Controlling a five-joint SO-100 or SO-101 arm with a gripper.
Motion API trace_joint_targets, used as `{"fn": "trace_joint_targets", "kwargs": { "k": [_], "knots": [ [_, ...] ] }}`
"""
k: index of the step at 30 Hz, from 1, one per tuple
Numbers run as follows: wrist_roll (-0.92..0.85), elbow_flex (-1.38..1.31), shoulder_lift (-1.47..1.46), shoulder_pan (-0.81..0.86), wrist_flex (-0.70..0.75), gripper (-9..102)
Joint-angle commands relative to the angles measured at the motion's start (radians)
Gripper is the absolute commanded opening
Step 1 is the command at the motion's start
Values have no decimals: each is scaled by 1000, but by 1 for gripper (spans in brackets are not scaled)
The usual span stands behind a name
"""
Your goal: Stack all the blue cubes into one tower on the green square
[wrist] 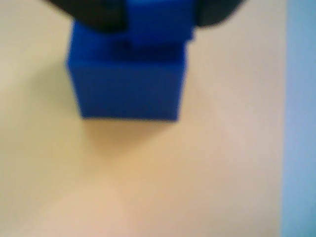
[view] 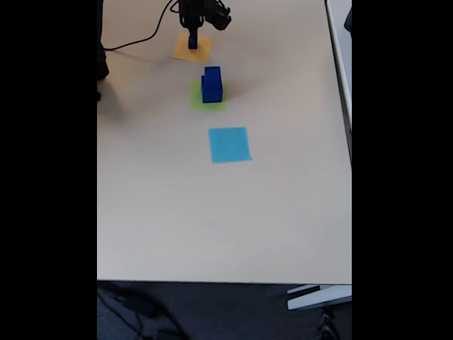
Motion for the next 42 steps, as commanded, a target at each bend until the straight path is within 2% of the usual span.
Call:
{"fn": "trace_joint_targets", "kwargs": {
  "k": [1, 10, 19, 33, 42],
  "knots": [
    [-11, -8, 46, 5, -12, 0],
    [-137, -115, 109, 81, 49, 0],
    [-420, -295, 124, 206, 29, 0],
    [-1025, -331, 232, 535, -210, 0],
    [-1085, -215, 278, 761, -181, 0]
  ]
}}
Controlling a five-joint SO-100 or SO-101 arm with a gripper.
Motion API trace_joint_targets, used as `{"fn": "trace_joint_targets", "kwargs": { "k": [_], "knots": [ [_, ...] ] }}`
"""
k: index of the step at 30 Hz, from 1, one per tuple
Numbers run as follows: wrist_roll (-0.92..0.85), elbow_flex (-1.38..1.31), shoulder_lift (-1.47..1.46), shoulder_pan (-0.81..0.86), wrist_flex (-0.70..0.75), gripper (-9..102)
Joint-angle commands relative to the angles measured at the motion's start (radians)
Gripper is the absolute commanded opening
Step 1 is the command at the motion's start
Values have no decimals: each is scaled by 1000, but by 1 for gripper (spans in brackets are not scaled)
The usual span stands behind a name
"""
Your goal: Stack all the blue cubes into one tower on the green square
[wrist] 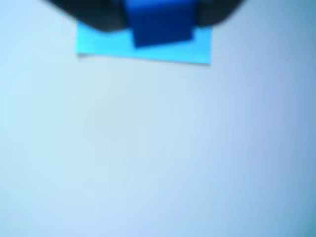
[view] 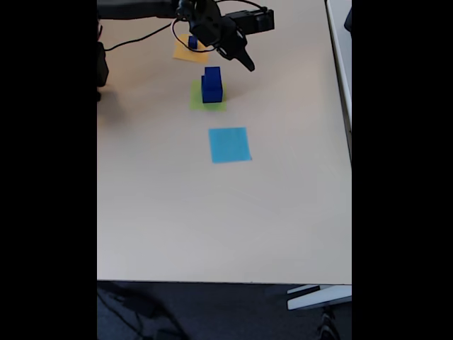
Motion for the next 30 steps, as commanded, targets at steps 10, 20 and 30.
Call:
{"fn": "trace_joint_targets", "kwargs": {
  "k": [10, 20, 30],
  "knots": [
    [31, 115, 3, 129, -44, 0],
    [35, 80, -163, 158, -107, 0],
    [69, 75, -258, 161, -183, 0]
  ]
}}
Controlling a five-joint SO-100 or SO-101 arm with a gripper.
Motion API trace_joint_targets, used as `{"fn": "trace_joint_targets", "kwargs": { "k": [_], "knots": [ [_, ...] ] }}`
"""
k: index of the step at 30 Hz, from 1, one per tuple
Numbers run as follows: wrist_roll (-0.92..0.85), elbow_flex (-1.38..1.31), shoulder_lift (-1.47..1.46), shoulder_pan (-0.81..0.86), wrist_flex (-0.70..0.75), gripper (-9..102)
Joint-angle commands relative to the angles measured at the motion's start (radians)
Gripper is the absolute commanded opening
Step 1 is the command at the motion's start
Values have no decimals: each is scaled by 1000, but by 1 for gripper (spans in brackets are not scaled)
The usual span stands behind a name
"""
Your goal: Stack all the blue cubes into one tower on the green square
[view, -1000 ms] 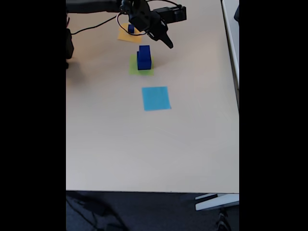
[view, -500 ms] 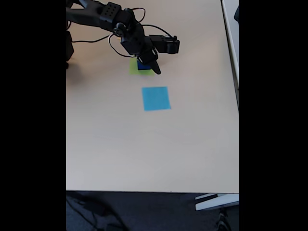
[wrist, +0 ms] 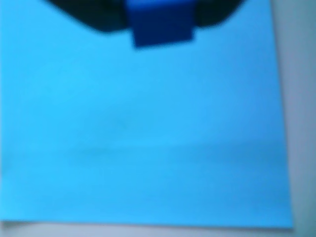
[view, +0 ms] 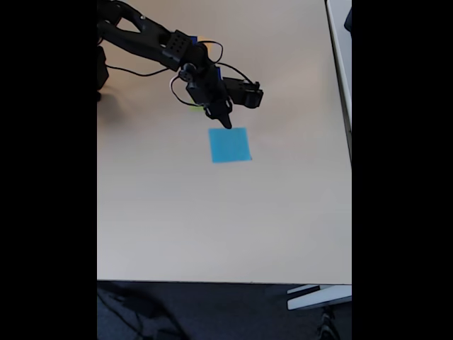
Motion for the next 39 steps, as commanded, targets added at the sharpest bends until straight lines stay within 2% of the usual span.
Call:
{"fn": "trace_joint_targets", "kwargs": {
  "k": [1, 31, 39],
  "knots": [
    [11, -67, -8, 11, -29, 0],
    [38, -129, -121, 66, -12, 2],
    [44, -132, -127, 60, -12, 7]
  ]
}}
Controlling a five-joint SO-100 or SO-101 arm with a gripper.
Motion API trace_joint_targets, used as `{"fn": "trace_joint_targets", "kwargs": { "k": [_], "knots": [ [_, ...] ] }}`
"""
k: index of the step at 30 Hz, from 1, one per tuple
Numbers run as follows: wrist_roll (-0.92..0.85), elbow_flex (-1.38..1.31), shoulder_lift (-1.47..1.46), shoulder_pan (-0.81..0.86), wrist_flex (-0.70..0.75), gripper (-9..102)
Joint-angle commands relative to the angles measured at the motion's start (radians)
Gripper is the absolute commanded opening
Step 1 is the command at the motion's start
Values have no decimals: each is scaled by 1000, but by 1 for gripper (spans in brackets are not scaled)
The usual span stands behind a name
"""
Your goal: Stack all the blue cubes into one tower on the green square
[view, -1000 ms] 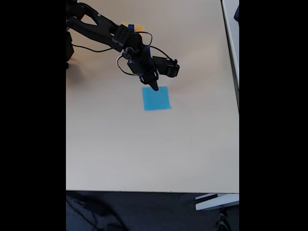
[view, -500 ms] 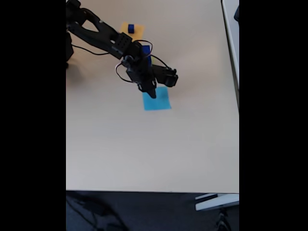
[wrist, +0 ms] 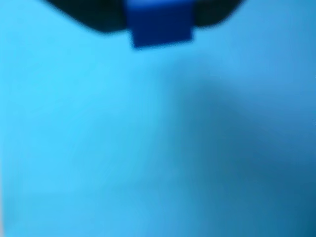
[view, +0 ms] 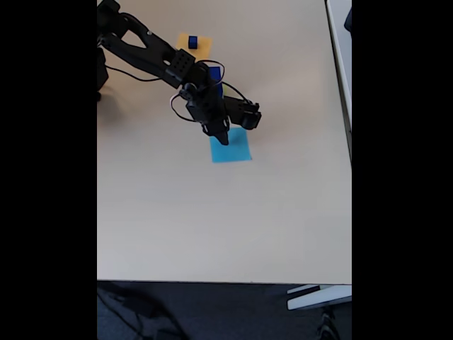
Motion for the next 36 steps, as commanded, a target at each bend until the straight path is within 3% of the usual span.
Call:
{"fn": "trace_joint_targets", "kwargs": {
  "k": [1, 21, 28, 36],
  "knots": [
    [12, -63, 12, -9, 8, 8],
    [-94, -120, 190, -101, 49, 16],
    [-104, -15, 368, -135, 48, 30],
    [-121, 40, 617, -293, 21, 24]
  ]
}}
